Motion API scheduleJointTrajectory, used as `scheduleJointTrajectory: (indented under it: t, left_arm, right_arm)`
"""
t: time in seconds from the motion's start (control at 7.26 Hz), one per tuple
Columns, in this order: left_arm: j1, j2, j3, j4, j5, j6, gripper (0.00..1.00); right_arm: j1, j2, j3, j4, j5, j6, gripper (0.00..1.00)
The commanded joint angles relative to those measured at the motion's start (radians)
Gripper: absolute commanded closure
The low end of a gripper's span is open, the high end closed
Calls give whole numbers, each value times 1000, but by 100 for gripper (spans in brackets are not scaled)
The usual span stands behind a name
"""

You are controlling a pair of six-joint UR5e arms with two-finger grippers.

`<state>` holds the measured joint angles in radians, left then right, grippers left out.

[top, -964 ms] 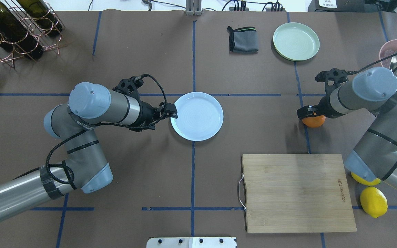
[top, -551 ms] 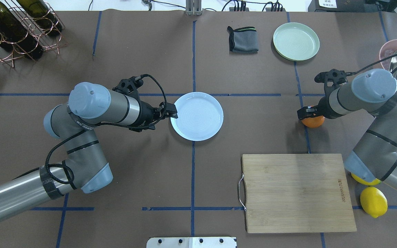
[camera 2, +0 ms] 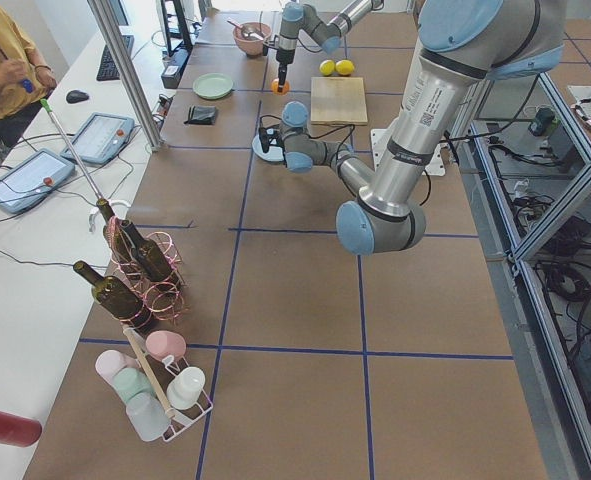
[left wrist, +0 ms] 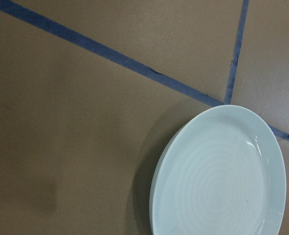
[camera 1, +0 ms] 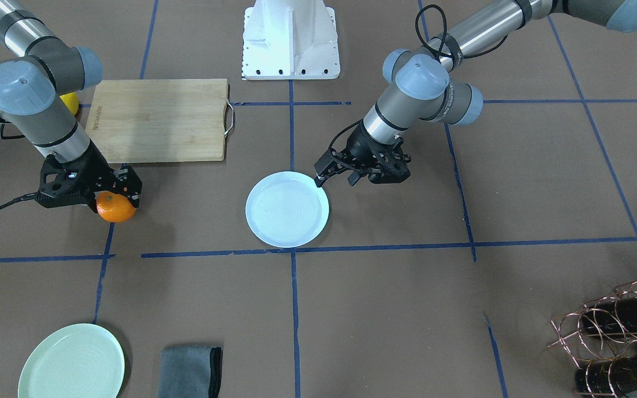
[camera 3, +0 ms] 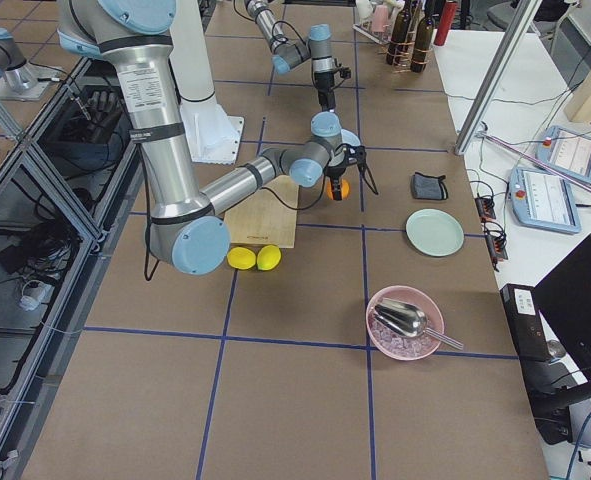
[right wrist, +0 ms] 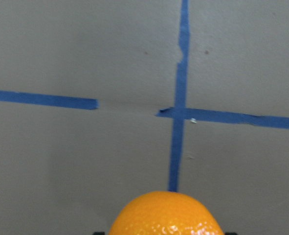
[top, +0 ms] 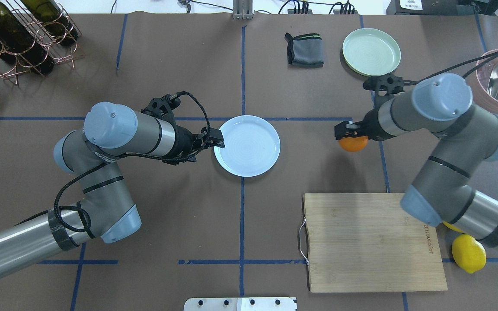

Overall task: Pick orange to plate
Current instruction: 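Carry the orange with the right gripper over the white plate and lower it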

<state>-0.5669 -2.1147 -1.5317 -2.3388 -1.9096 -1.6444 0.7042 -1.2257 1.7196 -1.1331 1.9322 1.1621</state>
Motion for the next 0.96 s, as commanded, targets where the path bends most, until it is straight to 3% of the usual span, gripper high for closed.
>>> scheduleJointTrajectory:
  t: [0.0,0.28,0.69,0.83]
  left_arm:
    - [-2,28,-60,6,-3,0,0]
    - [-5,61,-97,6,-3,0,0]
    - [-8,79,-111,6,-2,0,0]
    - [-8,79,-113,6,-2,0,0]
  right_arm:
    - [-101,272,-156,-7,-89,242,100]
    - [-117,343,-230,-2,-143,257,100]
    - [-147,361,-255,0,-147,255,100]
    - [-167,367,-277,1,-186,255,100]
